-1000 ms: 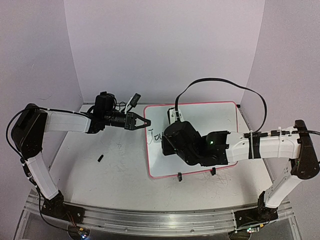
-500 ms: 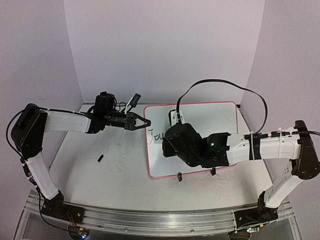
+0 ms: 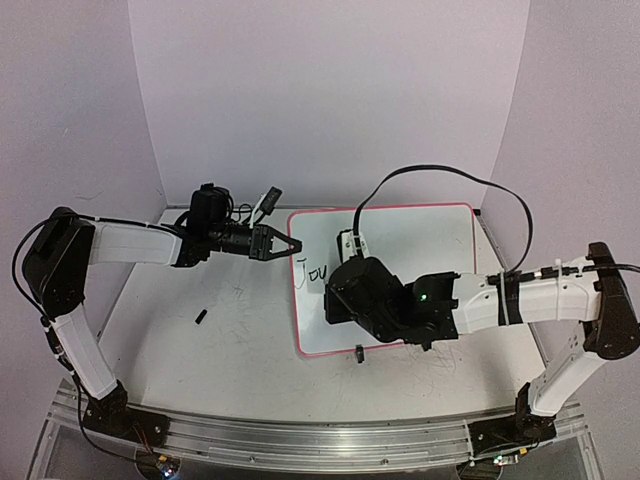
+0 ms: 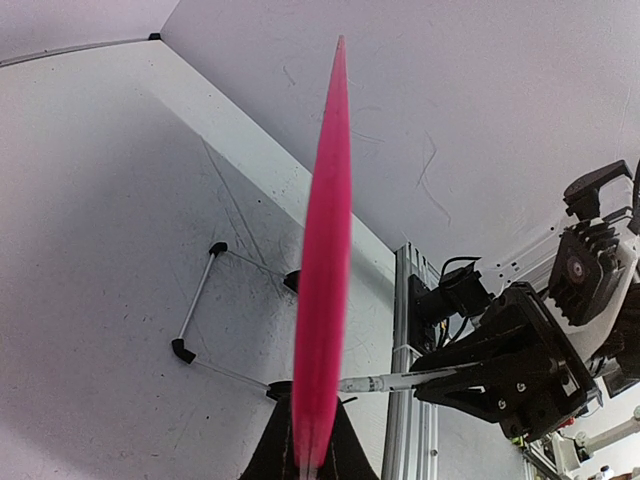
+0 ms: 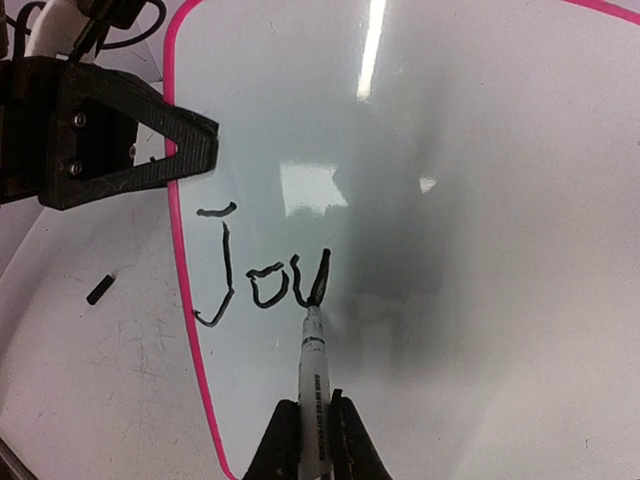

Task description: Write a sentence on the whiteboard

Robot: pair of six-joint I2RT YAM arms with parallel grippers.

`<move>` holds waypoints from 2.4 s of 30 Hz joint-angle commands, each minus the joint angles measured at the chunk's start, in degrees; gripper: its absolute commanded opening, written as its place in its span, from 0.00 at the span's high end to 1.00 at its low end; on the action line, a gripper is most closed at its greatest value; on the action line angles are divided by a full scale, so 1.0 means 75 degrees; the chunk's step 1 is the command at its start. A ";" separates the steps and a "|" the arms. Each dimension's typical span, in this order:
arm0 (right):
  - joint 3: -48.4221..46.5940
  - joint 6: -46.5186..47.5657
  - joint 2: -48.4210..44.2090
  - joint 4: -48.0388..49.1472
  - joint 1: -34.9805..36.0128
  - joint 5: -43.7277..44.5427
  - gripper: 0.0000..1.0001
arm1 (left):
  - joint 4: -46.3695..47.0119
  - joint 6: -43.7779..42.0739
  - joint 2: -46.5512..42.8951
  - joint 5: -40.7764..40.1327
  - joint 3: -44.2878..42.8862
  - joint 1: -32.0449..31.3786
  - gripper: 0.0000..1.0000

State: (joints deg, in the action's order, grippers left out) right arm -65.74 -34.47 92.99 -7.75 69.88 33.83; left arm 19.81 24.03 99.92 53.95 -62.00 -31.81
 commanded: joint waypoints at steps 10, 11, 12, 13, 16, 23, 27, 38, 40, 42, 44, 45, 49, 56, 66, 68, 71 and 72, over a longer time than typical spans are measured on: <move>0.0348 -0.0572 -0.0004 -0.0455 0.0271 -0.0075 1.00 | -0.0122 0.0218 -0.0116 -0.0073 0.0003 0.0011 1.00; 0.0315 -0.0575 0.0031 -0.0455 0.0300 -0.0088 1.00 | -0.0122 0.0218 -0.0113 -0.0073 0.0002 0.0011 1.00; 0.0254 -0.0550 0.0093 -0.0455 0.0323 -0.0091 1.00 | -0.0122 0.0216 -0.0115 -0.0071 0.0001 0.0011 1.00; 0.0182 -0.0526 0.0149 -0.0457 0.0343 -0.0089 1.00 | -0.0122 0.0216 -0.0119 -0.0073 0.0001 0.0011 1.00; -0.0122 -0.0346 0.0358 -0.0422 0.0371 -0.0084 1.00 | -0.0122 0.0218 -0.0134 -0.0073 0.0010 0.0011 1.00; -0.0751 0.0070 0.0413 -0.0352 0.0371 -0.0029 1.00 | -0.0119 0.0206 -0.0101 -0.0085 0.0002 0.0011 1.00; 0.0058 -0.0261 -0.0696 -0.0353 0.0360 0.0191 1.00 | -0.0122 0.0190 -0.0147 -0.0113 0.0057 0.0011 1.00; 0.0370 0.0166 -0.1241 0.0026 -0.0262 0.0046 1.00 | -0.0133 0.0182 -0.0051 -0.0091 0.0044 0.0011 1.00; 0.0304 0.0242 -0.1145 0.0084 -0.0314 0.0033 1.00 | -0.0134 0.0178 -0.0045 -0.0079 0.0030 0.0012 1.00; 0.0223 0.0307 -0.1042 0.0148 -0.0353 0.0020 1.00 | -0.0134 0.0182 -0.0034 -0.0055 0.0027 0.0011 1.00; 0.0199 0.0336 -0.1010 0.0243 -0.0384 0.0021 1.00 | -0.0134 0.0182 -0.0033 -0.0048 0.0036 0.0011 1.00; 0.0199 0.0350 -0.1005 0.0271 -0.0394 0.0020 1.00 | -0.0134 0.0182 -0.0033 -0.0040 0.0039 0.0011 1.00; 0.0139 0.0432 -0.0881 0.0353 -0.0440 0.0013 1.00 | -0.0134 0.0182 -0.0026 -0.0038 0.0007 0.0011 1.00; 0.0011 0.0497 -0.0773 0.0376 -0.0481 0.0140 1.00 | -0.0134 0.0171 -0.0056 -0.0053 0.0027 0.0011 1.00; -0.0073 0.0576 -0.0566 0.0414 -0.0516 0.0108 1.00 | -0.0134 0.0166 -0.0044 -0.0038 0.0014 0.0011 1.00; 0.0002 0.0512 -0.0582 0.0417 -0.0528 0.0123 1.00 | -0.0134 0.0171 -0.0046 -0.0038 0.0014 0.0013 1.00; 0.0085 0.0397 -0.0656 0.0342 -0.0528 0.0193 1.00 | -0.0135 0.0171 -0.0057 -0.0032 0.0012 0.0011 1.00; 0.0102 0.0361 -0.0677 0.0290 -0.0527 0.0217 1.00 | -0.0137 0.0171 -0.0057 -0.0032 0.0009 0.0011 1.00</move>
State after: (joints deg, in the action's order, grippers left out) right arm -64.29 -30.92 88.40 -6.06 66.19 33.61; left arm 19.99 23.94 99.92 54.04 -62.00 -31.83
